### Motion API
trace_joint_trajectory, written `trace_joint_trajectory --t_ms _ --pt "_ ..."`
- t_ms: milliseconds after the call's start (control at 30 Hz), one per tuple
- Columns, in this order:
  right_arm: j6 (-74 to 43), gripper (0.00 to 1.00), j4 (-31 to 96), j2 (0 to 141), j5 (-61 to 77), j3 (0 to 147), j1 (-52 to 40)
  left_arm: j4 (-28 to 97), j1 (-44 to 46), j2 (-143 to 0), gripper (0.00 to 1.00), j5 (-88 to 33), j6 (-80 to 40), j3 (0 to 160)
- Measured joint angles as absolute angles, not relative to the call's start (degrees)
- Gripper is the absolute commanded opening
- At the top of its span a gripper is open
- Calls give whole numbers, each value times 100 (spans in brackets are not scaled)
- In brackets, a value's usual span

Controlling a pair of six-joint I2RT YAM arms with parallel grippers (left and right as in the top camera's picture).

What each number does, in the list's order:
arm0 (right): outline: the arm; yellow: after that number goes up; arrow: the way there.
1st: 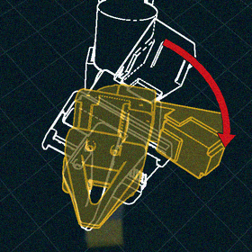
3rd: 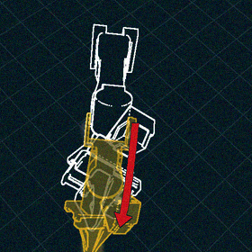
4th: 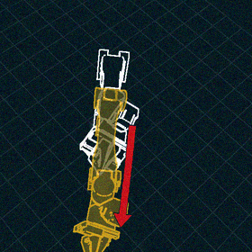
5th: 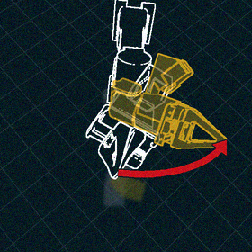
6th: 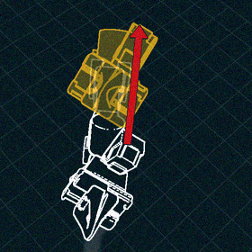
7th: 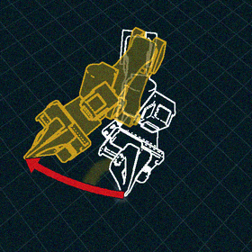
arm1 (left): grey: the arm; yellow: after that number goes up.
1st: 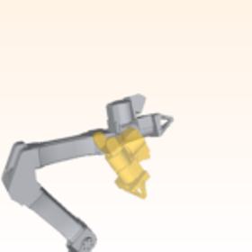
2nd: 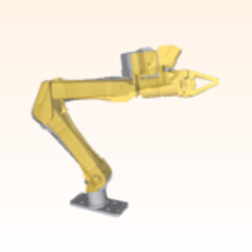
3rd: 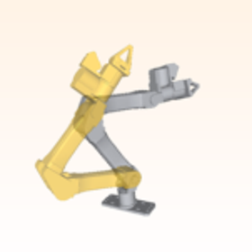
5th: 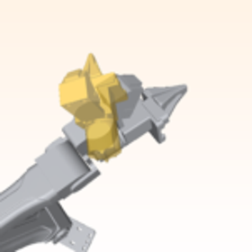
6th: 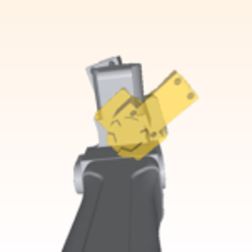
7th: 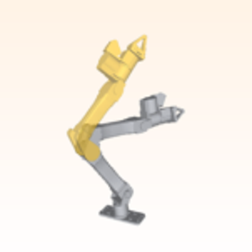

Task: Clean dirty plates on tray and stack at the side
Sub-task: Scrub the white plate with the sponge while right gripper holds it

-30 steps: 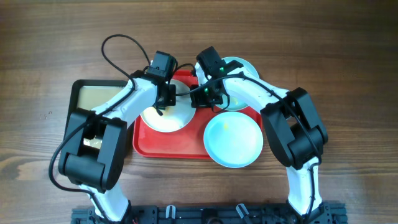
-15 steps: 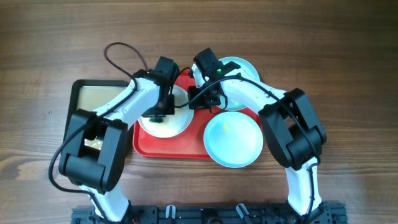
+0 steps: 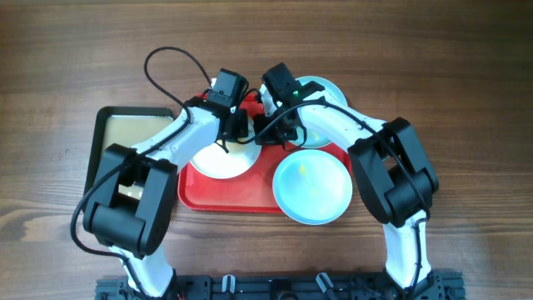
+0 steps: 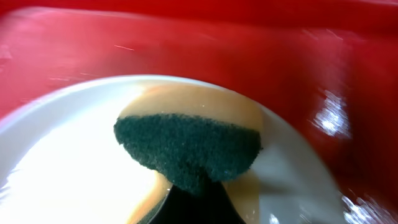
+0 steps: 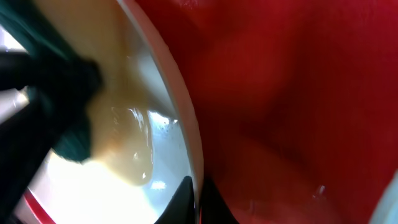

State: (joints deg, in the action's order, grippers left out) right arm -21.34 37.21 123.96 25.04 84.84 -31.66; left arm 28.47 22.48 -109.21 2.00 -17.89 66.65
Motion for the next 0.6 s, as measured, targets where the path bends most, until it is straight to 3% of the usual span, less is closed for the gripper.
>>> trace_joint_trajectory --t_ms 133,333,467,600 --pt "-2088 4 3756 12396 2506 8484 -3155 3404 2244 -10919 4 -825 -1120 6753" --pt "-1942 4 3828 12396 2574 8482 -3212 4995 2294 -10919 4 -1450 -154 6831" --pt "-1942 4 3785 12396 2580 8484 -3264 5323 2265 -10919 4 -1094 -207 6823" --pt "-1944 4 3769 12398 2582 8484 -3275 5415 2165 -10906 4 14 -1302 6823"
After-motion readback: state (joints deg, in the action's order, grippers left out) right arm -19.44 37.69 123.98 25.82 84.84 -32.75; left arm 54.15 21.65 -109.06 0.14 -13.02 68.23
